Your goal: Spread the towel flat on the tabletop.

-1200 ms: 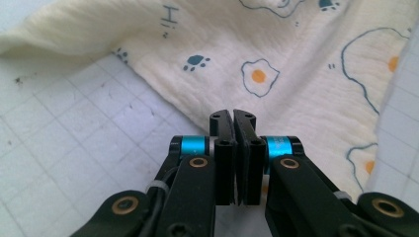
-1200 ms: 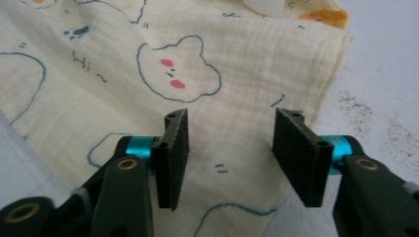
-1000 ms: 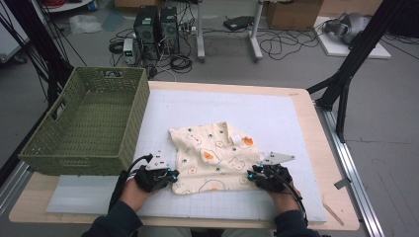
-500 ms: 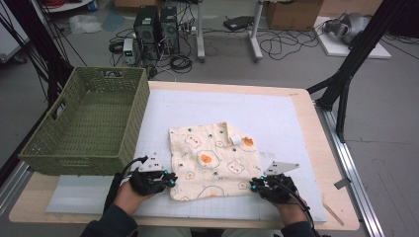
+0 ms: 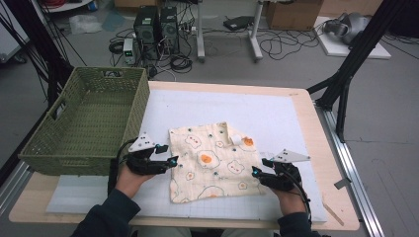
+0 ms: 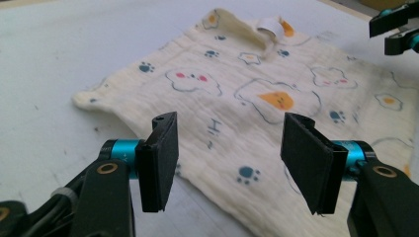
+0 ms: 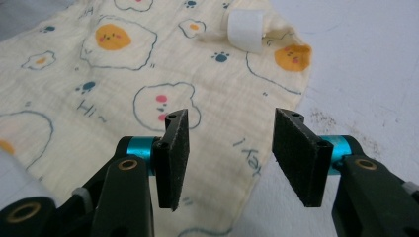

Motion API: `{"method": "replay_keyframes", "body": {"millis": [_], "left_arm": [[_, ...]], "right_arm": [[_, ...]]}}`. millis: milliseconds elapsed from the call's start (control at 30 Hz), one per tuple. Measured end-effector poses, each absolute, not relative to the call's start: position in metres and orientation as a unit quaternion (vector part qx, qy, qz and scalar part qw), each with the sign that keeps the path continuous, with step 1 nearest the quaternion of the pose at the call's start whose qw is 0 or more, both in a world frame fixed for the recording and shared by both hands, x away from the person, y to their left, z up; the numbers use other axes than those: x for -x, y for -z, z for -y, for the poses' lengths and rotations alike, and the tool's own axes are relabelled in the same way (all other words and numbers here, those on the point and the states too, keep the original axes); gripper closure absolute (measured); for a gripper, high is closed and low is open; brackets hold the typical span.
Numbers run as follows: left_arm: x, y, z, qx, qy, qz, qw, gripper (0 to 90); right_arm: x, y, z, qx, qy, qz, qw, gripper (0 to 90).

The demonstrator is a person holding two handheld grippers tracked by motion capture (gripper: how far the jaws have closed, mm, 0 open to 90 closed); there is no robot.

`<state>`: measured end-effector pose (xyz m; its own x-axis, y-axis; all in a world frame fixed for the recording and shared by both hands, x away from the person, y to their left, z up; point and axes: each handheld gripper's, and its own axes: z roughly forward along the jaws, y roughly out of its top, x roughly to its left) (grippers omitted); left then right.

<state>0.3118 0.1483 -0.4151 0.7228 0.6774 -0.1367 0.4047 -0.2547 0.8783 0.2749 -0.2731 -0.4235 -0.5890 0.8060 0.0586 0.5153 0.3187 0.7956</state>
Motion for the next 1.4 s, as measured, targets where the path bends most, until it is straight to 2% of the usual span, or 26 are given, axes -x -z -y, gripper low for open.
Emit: {"method": "replay_keyframes", "body": {"millis": [200,233,300,333,400,467,733,767,800,900,933,1067,1267,1400], "left_arm": [[-0.326,0.415,-0.142,-0.765,-0.143,-0.359,0.515,38.9],[-0.327,0.415,-0.142,-0.764,-0.145,-0.361,0.515,38.9],[-0.329,0.417,-0.141,-0.765,-0.144,-0.361,0.513,38.9],[-0.330,0.418,-0.141,-0.765,-0.143,-0.363,0.513,38.9],[-0.330,0.418,-0.142,-0.765,-0.145,-0.364,0.511,38.9],[-0.331,0.419,-0.143,-0.763,-0.146,-0.369,0.511,38.9],[-0.330,0.423,-0.143,-0.769,-0.149,-0.369,0.500,38.9],[-0.330,0.423,-0.143,-0.769,-0.150,-0.368,0.500,38.9],[-0.330,0.423,-0.143,-0.769,-0.150,-0.369,0.500,38.9],[-0.331,0.423,-0.143,-0.769,-0.151,-0.369,0.499,38.9],[-0.331,0.423,-0.143,-0.769,-0.151,-0.370,0.499,38.9],[-0.331,0.424,-0.142,-0.769,-0.151,-0.369,0.499,38.9],[-0.330,0.424,-0.141,-0.767,-0.151,-0.369,0.503,38.6],[-0.330,0.424,-0.142,-0.768,-0.150,-0.368,0.503,38.6]], "right_arm": [[-0.292,0.437,0.250,-0.405,-0.391,-0.810,0.167,53.5],[-0.294,0.441,0.243,-0.399,-0.369,-0.824,0.161,60.1],[-0.295,0.444,0.240,-0.393,-0.356,-0.833,0.158,63.2],[-0.294,0.445,0.239,-0.386,-0.360,-0.833,0.165,72.3],[-0.292,0.444,0.240,-0.383,-0.361,-0.837,0.152,85.5],[-0.287,0.441,0.243,-0.379,-0.353,-0.844,0.140,88.8],[-0.262,0.435,0.253,-0.369,-0.335,-0.860,0.108,88.7],[-0.260,0.434,0.254,-0.367,-0.331,-0.862,0.107,86.9],[-0.259,0.433,0.254,-0.366,-0.329,-0.864,0.107,78.1],[-0.265,0.428,0.253,-0.365,-0.354,-0.853,0.120,62.7],[-0.274,0.424,0.249,-0.367,-0.371,-0.842,0.140,57.6],[-0.291,0.419,0.239,-0.359,-0.387,-0.833,0.165,53.2],[-0.336,0.426,0.206,-0.326,-0.347,-0.851,0.220,47.8],[-0.349,0.434,0.198,-0.322,-0.325,-0.860,0.228,48.2]]}}
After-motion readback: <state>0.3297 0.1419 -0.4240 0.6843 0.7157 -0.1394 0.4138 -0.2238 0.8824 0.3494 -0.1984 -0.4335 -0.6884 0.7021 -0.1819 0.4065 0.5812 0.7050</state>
